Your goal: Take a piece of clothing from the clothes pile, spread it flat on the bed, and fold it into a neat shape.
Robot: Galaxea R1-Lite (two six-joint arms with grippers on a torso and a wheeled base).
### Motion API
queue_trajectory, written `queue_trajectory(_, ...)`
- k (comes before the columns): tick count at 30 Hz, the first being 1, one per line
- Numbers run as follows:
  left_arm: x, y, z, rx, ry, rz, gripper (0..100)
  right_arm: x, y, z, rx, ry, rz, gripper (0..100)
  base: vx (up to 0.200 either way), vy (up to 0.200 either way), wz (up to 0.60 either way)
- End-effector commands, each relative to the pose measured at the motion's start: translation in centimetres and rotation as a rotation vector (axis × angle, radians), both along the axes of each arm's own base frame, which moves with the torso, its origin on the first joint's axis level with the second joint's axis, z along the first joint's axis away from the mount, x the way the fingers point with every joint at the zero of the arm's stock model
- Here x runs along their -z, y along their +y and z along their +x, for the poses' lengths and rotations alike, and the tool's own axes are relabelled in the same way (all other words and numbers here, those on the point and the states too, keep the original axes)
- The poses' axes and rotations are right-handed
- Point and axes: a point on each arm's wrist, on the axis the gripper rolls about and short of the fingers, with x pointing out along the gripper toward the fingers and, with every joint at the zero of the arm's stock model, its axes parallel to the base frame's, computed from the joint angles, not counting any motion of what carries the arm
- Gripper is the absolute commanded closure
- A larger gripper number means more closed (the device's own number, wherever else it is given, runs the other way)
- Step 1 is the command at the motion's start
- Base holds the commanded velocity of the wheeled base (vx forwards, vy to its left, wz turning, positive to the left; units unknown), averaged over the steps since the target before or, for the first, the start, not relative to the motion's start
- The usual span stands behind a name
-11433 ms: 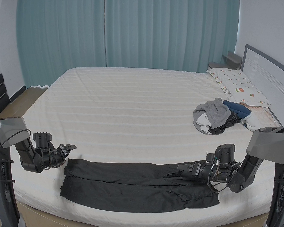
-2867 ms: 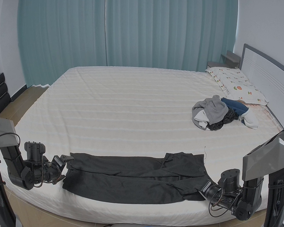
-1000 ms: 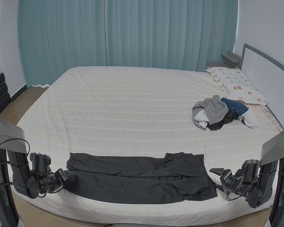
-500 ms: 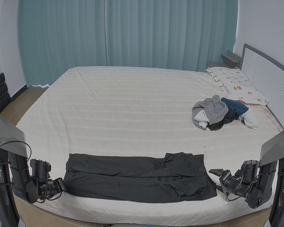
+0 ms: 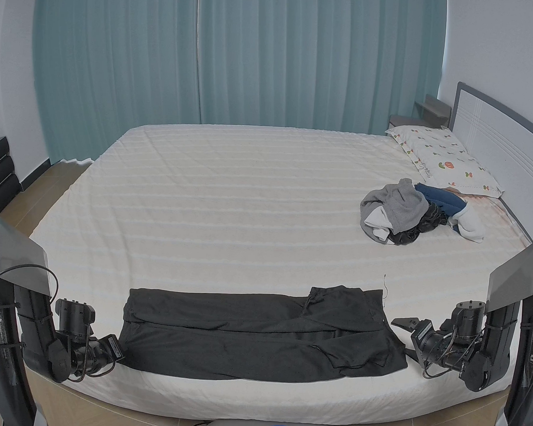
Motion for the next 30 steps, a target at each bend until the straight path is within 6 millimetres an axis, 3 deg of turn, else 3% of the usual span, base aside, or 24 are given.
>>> queue_trajectory(1,-0.9,0.2,0.2,-0.004,-0.042,-0.01,0,-0.6,-0.5,0.2,0.01,-0.027,0.017,0,0.0,0.0,0.0)
queue_trajectory(12,-3.1,1.4,2.0,-0.072,-0.185,-0.147,0,-1.6,-1.8,0.3,0.002,-0.063,0.057,0,0.0,0.0,0.0)
queue_trajectory(14,-4.0,1.6,4.2,-0.125,-0.266,-0.259,0,-1.1,-1.6,0.4,-0.003,-0.049,0.059,0,0.0,0.0,0.0)
queue_trajectory(19,-4.7,1.8,6.8,-0.124,-0.342,-0.268,0,-0.9,-1.4,0.3,-0.01,-0.04,0.051,0,0.0,0.0,0.0)
queue_trajectory(25,-2.5,2.1,9.9,-0.099,-0.35,-0.257,0,-0.3,-0.6,0.1,-0.03,-0.018,0.032,0,0.0,0.0,0.0)
queue_trajectory(30,-2.6,1.9,12.7,-0.061,-0.357,-0.234,0,-0.3,-0.6,0.2,-0.018,-0.019,0.024,0,0.0,0.0,0.0)
